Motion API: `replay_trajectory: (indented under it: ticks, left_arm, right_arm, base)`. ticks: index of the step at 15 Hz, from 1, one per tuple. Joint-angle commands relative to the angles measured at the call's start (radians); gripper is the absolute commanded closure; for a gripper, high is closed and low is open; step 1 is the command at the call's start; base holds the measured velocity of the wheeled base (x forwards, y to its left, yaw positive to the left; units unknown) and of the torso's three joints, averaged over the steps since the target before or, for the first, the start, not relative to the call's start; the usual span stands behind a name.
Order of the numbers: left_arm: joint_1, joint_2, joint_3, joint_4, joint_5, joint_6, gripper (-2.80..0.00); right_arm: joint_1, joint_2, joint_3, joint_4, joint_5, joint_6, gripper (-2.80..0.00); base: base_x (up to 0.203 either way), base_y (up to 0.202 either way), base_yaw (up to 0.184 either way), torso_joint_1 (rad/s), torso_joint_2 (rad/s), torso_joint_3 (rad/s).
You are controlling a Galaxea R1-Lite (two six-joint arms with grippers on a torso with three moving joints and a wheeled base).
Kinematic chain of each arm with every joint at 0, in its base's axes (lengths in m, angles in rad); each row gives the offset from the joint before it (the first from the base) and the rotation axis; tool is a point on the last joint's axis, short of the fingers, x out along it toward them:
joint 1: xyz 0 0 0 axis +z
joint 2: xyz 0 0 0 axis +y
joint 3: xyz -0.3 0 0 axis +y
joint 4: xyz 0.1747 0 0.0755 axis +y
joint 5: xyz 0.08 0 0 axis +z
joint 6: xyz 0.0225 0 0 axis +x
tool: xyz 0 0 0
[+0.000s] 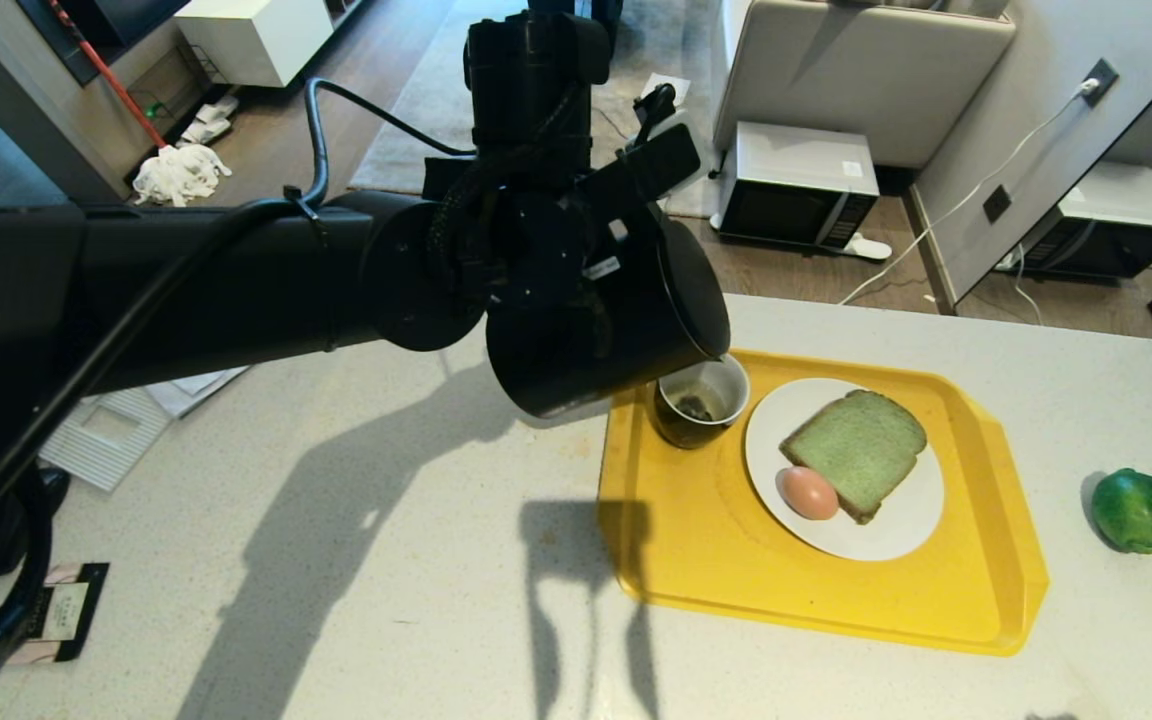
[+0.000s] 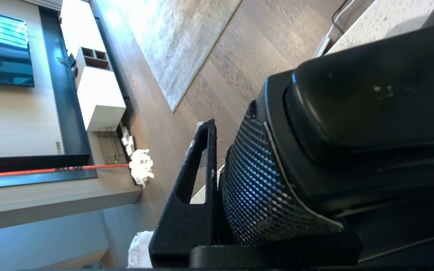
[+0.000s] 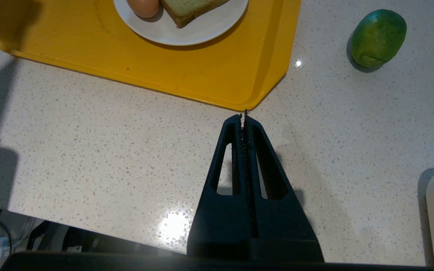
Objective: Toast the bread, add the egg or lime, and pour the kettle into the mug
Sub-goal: Pour water into a cup
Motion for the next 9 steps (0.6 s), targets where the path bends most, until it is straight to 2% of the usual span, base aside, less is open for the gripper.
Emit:
replay_trajectory:
  ticks: [1,3,9]
  left_arm:
    - [0.006,0.010,-0.001,-0.001,0.016,0.026,0.00]
    - [0.006,0.020,-0.003,-0.005,0.054,0.046,0.00]
    - [0.020,0.036,-0.005,-0.010,0.066,0.089,0.00]
  right_arm:
    - [0.001,0.001,-0.001,0.000,0.001,-0.001,0.00]
    - [0.001,0.001,0.001,0.000,0.001,0.001,0.00]
    - [0.001,0.001,0.000,0.000,0.001,-0.001,0.00]
  base:
    - [0.000,0.000,0.000,0.000,0.00,0.000]
    - [0.000,0.000,0.000,0.000,0.00,0.000]
    - [0.000,0.000,0.000,0.000,0.00,0.000]
